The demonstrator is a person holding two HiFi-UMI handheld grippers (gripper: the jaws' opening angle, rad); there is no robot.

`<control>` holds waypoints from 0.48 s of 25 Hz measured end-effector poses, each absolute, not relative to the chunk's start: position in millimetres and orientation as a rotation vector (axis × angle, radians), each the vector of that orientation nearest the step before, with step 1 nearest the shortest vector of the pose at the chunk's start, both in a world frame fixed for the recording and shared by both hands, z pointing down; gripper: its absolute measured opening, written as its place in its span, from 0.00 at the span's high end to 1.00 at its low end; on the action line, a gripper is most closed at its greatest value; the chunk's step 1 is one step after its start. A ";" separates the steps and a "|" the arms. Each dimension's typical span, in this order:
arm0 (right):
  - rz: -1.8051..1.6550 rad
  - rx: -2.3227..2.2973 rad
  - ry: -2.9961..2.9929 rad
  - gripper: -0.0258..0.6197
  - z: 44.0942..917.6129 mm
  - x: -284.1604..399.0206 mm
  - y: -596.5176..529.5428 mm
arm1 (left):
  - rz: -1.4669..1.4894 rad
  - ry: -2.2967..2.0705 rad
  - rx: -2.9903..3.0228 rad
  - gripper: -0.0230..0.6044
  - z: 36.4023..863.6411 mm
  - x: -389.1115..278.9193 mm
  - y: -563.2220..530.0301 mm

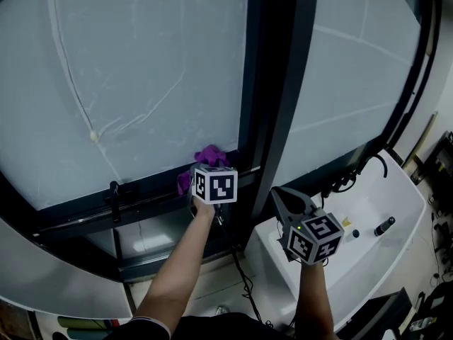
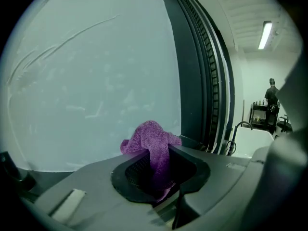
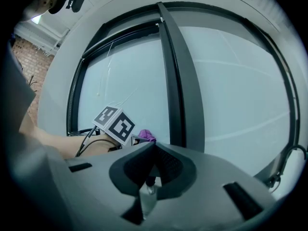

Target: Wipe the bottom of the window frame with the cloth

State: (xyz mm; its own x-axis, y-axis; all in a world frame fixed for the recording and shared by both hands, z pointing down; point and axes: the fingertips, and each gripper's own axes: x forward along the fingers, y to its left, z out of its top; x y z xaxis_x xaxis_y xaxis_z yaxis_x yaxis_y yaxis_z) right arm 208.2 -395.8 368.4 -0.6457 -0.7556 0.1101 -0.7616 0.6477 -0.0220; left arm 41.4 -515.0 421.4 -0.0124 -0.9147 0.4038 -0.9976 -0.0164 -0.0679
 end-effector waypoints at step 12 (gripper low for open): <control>0.101 1.413 -2.717 0.94 365.7 246.6 -400.3 | 0.504 -1.891 2.106 0.82 421.4 96.0 -541.0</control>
